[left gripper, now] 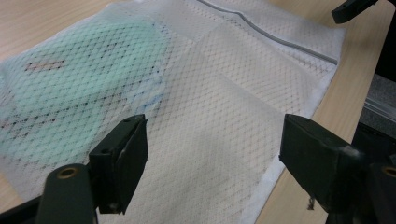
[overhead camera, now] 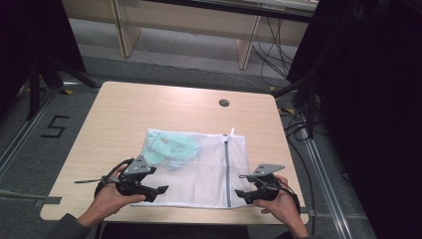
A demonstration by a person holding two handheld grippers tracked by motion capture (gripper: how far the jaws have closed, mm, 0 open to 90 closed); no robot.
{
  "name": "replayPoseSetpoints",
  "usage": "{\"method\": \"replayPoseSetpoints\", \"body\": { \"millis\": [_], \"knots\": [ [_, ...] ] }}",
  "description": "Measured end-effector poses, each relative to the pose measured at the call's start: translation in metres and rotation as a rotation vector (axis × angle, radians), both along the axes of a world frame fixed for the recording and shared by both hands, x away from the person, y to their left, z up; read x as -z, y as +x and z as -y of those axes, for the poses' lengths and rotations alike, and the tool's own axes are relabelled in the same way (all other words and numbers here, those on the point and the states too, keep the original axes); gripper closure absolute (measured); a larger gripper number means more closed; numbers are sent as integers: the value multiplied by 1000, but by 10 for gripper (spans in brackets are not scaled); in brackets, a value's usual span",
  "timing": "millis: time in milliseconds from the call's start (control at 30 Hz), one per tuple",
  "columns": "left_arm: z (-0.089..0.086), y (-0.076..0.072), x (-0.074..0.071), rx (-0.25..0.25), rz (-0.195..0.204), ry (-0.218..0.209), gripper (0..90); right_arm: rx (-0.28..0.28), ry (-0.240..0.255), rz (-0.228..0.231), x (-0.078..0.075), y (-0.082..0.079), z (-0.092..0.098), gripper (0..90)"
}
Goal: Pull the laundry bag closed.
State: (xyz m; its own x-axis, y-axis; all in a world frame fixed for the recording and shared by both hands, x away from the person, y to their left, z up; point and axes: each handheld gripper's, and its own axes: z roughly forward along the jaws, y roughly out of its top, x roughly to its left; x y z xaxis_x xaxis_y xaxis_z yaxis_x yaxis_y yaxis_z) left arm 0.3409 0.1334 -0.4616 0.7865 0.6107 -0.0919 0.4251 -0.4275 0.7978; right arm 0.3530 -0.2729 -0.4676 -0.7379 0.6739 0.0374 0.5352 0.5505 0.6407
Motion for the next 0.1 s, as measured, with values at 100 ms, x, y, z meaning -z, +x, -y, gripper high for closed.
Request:
{"method": "replayPoseSetpoints", "body": {
  "millis": [100],
  "knots": [
    [0,0,1,3,-8,14,234,5,-6,-9,0,-1,2,305]
  ]
}}
